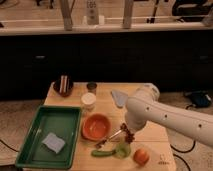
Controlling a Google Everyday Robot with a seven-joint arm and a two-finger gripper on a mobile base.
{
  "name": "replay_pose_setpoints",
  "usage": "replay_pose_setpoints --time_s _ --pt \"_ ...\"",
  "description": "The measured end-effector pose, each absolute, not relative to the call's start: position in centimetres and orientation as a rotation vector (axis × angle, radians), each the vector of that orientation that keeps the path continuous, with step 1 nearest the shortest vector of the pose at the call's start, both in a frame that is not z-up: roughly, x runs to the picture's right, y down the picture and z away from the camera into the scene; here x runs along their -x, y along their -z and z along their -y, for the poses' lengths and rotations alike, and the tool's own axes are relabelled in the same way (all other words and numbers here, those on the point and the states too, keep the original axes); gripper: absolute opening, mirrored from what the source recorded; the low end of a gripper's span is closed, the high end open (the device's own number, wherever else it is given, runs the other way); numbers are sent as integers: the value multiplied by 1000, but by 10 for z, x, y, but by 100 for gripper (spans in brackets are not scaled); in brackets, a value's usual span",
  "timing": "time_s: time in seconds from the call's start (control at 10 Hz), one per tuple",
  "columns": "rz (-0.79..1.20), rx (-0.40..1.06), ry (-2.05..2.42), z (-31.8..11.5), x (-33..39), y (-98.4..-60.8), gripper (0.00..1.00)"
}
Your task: Place grapes in red bowl
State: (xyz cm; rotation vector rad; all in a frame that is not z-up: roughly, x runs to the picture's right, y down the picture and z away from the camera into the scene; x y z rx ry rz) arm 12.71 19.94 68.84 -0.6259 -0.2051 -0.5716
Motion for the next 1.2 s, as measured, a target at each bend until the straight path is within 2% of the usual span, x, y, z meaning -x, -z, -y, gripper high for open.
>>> replay_pose_setpoints --time_s 1.2 --pt "288 618 740 -189 -33 -687 1"
